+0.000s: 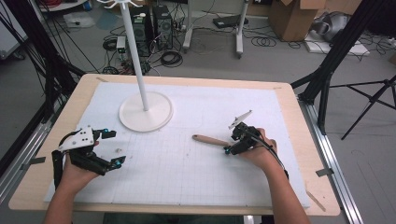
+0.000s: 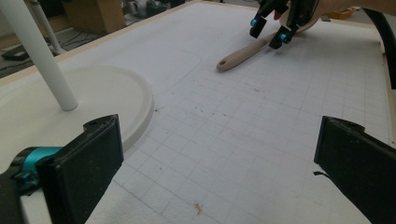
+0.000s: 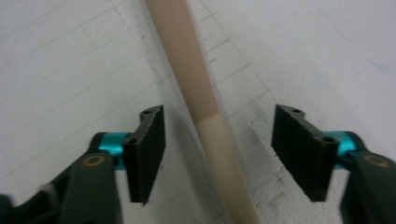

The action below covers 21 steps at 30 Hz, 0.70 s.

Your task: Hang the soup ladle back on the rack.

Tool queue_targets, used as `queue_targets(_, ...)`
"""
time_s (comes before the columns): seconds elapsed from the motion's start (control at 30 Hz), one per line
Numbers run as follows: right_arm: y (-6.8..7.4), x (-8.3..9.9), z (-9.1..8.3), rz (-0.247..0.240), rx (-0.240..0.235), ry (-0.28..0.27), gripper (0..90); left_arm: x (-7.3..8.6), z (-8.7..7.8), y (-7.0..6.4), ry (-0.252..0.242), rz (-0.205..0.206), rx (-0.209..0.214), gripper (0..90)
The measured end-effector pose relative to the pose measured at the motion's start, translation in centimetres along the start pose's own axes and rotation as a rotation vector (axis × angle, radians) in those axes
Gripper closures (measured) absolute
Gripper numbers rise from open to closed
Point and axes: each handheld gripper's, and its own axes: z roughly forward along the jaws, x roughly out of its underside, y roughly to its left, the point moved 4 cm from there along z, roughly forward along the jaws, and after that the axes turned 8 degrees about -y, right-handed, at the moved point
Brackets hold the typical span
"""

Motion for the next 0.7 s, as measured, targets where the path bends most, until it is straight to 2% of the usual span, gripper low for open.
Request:
queue_targets(0.33,-0.43,0.28,-0.19,0.029,-0.021,0.009,57.1,0.03,0.13,-0.04,0.001,0.001,0.004,1.6)
queue_targets(0.57,-0.07,0.23,-0.2,-0.01,-0.036,0.018,67.2,0.03,0.16,-0.07,0.005,0.003,0.002,1.6)
queue_targets(0.7,0.17,0.13,-0.16,-0.027,-0.033,0.029,68.3,0.01,0.15,-0.08,0.004,0.005,0.003,1.6)
